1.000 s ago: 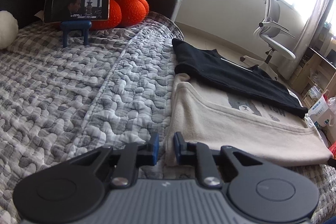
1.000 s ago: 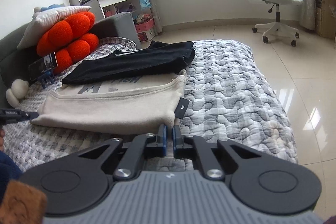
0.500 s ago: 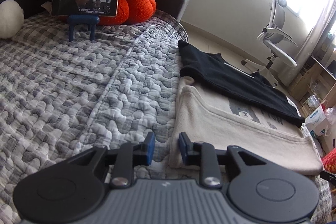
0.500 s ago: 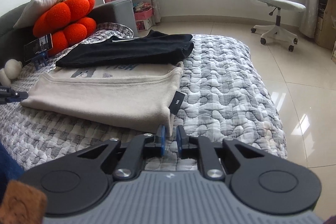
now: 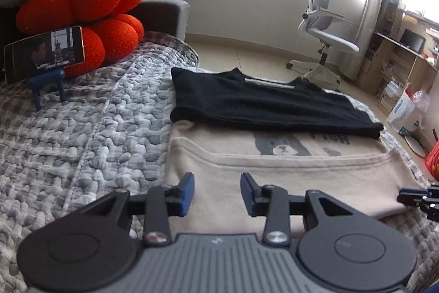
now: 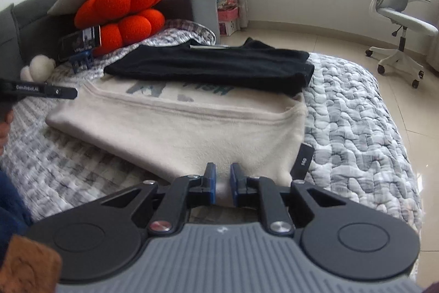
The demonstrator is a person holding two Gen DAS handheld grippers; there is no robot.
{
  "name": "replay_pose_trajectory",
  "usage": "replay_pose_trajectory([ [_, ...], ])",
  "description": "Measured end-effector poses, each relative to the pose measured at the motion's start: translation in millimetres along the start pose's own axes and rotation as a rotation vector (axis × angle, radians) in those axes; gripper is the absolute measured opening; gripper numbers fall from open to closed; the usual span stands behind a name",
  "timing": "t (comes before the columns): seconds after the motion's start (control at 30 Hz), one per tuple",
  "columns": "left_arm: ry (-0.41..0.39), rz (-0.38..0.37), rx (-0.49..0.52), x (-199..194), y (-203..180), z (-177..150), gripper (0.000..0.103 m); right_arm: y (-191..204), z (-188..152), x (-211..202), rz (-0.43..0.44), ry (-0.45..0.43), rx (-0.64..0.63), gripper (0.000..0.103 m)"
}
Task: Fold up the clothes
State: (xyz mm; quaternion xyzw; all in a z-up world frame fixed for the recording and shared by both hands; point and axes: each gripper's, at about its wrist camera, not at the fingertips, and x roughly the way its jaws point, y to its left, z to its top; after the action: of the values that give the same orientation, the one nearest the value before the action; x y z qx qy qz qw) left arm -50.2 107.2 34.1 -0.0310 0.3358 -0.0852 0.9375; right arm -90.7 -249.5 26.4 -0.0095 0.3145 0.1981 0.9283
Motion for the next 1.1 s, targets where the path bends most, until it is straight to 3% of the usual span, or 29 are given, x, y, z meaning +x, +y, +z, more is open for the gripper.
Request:
replay_pose_trajectory([
  [0.3, -0.025, 0.012, -0.003, -3, 11, -3, 0.033, -39, -8, -20, -0.033, -0.036, 0.128, 0.009],
  [0.37, -0.049, 0.03, -0.001, -6, 11, 2, 0.036, -34, -2, -22, -0.049, -0.043, 0.1, 0.01],
  [0.43, -0.079, 0.029, 0.013, -8, 11, 7, 0.037, -29, 6, -23, -0.043, -0.067, 0.082, 0.024],
  [0.6, -0.099, 0.007, 0.047, 4, 6, 17, 0.037, -13, 25, 0, -0.015, -0.062, -0.017, 0.024],
  [0.67, -0.069, 0.051, 0.063, 17, 4, 17, 0.037, -10, 30, 12, -0.004, -0.049, -0.051, 0.021],
  [0.77, -0.037, 0.115, 0.058, 30, 10, 14, 0.04, -14, 30, 28, -0.073, -0.029, -0.071, 0.021],
  [0.9, -0.04, 0.105, 0.02, 31, 20, 13, 0.043, -31, 23, 32, -0.109, -0.045, -0.011, 0.018],
  [1.0, -0.048, 0.098, 0.018, 30, 21, 14, 0.037, -36, 22, 31, -0.105, -0.059, 0.013, 0.017],
  [1.1, -0.049, 0.085, 0.004, 31, 21, 15, 0.022, -31, 25, 33, -0.132, -0.058, -0.014, 0.017],
])
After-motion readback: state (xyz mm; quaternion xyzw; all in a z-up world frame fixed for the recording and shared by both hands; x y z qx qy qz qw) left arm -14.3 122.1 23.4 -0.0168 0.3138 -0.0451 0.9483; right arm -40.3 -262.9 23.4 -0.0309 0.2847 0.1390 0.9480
